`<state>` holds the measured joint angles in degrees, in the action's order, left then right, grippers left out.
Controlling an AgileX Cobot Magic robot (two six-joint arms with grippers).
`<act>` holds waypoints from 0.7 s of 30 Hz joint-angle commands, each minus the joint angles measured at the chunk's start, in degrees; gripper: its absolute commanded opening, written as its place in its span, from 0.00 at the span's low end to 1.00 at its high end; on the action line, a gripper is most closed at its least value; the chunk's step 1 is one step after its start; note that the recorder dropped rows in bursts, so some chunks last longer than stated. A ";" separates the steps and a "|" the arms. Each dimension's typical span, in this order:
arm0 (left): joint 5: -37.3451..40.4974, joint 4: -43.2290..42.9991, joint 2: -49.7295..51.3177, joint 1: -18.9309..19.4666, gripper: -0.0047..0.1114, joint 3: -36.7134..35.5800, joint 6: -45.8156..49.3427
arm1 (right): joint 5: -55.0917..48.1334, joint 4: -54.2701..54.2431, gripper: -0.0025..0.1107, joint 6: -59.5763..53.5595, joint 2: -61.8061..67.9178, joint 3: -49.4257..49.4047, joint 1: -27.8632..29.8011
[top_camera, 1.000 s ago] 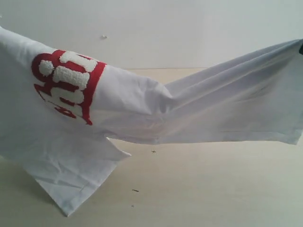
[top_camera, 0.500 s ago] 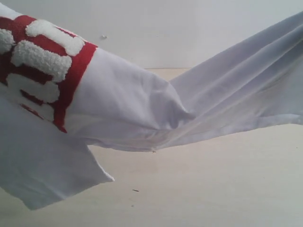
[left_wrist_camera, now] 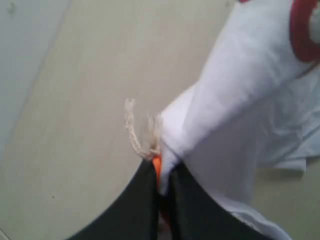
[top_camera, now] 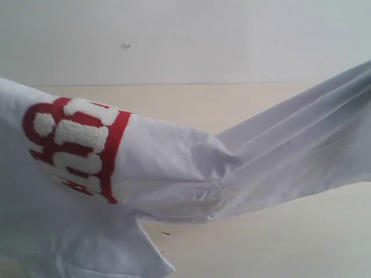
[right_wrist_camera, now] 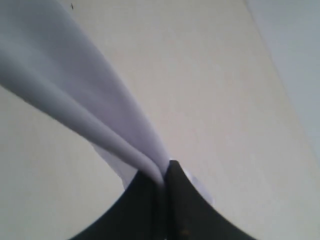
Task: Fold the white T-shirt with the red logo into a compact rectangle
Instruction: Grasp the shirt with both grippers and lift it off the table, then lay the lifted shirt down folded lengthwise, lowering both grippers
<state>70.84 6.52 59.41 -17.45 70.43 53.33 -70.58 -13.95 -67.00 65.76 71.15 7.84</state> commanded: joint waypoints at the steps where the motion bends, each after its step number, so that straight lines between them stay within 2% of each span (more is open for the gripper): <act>1: -0.87 -1.50 7.01 -0.32 0.04 -2.69 3.43 | 0.62 3.06 0.02 -0.33 4.98 -0.56 0.18; 7: -0.87 -5.81 15.93 0.57 0.04 -3.12 9.63 | 0.62 9.43 0.02 -0.33 12.51 -0.56 0.18; 11: -3.72 -6.52 20.94 4.00 0.04 -3.12 9.74 | 0.62 11.39 0.02 -0.43 17.84 -0.44 0.18; 16: -13.39 -7.38 26.56 8.43 0.04 -3.12 12.16 | 6.61 13.95 0.02 -1.05 25.51 -0.44 0.18; 21: -24.77 -7.38 32.59 10.62 0.04 -3.12 12.30 | 15.07 18.96 0.02 -0.81 31.51 -0.44 0.18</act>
<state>52.42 2.46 89.02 -8.48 67.35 65.39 -60.52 -2.29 -67.65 94.64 70.53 7.72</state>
